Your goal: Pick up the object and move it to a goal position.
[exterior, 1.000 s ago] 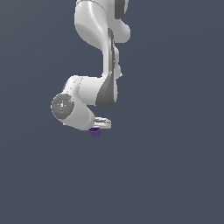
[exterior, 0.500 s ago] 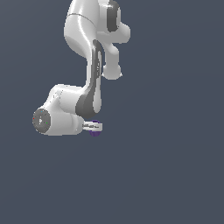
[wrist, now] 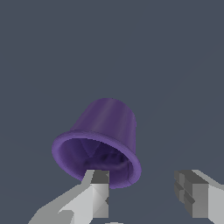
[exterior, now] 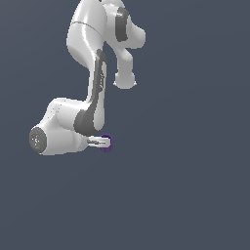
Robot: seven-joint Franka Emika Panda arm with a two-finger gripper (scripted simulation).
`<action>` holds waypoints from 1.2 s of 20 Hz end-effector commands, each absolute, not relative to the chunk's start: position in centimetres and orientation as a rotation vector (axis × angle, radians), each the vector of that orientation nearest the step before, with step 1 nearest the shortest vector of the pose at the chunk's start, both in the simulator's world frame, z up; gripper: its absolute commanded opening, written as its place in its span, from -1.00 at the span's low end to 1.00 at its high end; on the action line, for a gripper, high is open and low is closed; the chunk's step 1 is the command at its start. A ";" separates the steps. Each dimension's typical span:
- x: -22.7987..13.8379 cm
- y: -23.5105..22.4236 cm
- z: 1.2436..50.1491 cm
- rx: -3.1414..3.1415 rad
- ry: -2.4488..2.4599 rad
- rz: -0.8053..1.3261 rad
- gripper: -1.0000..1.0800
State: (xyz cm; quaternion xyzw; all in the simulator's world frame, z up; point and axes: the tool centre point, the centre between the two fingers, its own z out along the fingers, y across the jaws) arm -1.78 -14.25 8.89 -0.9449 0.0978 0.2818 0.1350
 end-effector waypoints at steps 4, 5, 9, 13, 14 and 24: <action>-1.8 -14.3 8.8 -2.735 0.283 0.818 0.23; -1.9 -14.2 8.7 -2.735 0.283 0.818 0.23; -2.3 -14.0 8.1 -2.734 0.283 0.819 0.23; -3.0 -13.6 7.2 -2.734 0.283 0.820 0.23; -3.1 -13.5 7.0 -2.734 0.283 0.820 0.23; -3.3 -13.4 6.5 -2.732 0.283 0.821 -1.00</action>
